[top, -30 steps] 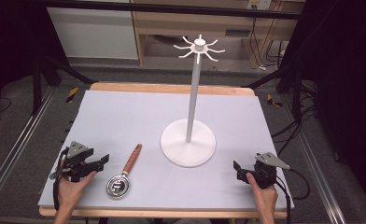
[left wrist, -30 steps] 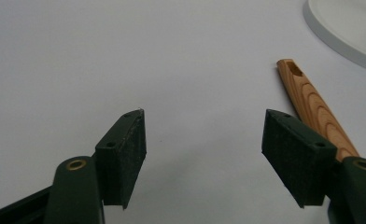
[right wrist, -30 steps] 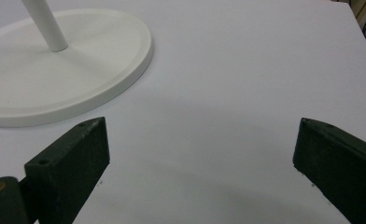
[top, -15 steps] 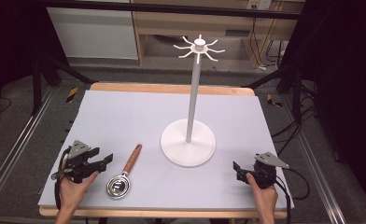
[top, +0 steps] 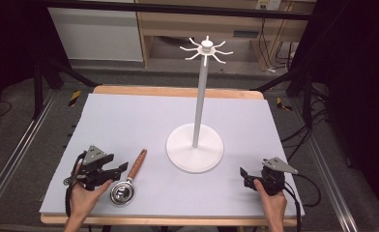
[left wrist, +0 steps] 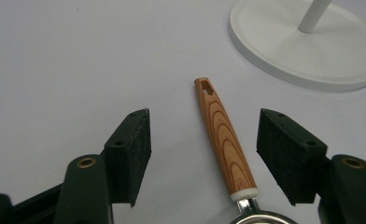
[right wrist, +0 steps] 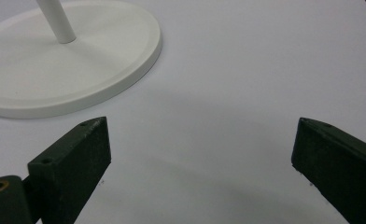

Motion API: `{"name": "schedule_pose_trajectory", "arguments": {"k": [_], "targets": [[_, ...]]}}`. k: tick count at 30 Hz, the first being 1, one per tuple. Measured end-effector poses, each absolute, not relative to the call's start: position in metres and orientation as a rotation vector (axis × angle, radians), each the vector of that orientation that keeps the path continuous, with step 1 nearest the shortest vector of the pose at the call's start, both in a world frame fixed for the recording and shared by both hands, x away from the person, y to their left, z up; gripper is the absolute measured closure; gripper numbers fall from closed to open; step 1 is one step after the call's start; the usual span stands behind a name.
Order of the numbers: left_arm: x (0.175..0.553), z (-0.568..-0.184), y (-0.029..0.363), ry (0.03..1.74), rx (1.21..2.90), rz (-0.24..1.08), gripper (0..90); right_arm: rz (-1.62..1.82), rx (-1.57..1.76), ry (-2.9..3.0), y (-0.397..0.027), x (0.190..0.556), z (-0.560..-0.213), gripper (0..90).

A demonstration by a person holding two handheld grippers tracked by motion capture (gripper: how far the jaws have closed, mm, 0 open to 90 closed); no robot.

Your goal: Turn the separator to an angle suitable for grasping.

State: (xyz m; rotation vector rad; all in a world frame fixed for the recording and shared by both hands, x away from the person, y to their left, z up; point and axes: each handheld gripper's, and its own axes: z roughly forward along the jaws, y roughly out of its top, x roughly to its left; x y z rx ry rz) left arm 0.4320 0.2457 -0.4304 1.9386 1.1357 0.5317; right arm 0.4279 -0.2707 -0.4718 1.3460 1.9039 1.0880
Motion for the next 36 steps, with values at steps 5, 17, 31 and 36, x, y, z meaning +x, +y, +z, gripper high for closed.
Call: {"name": "schedule_pose_trajectory", "arguments": {"k": [5, 17, 31, 36], "targets": [[0.433, -0.428, 0.239, 1.118, 1.957, 0.526, 35.2, 1.078, 1.340, 1.914, -0.269, 0.429, -0.472, 5.2], [0.438, -0.420, 0.228, 1.100, 1.990, 0.508, 35.8, 1.078, 1.335, 1.916, -0.268, 0.428, -0.471, 5.2], [0.455, -0.417, 0.211, 1.092, 2.101, 0.486, 36.8, 1.072, 1.327, 1.949, -0.265, 0.429, -0.469, 5.6], [0.463, -0.427, 0.204, 1.107, 2.163, 0.459, 37.4, 1.075, 1.339, 1.956, -0.265, 0.429, -0.468, 5.6]]}}
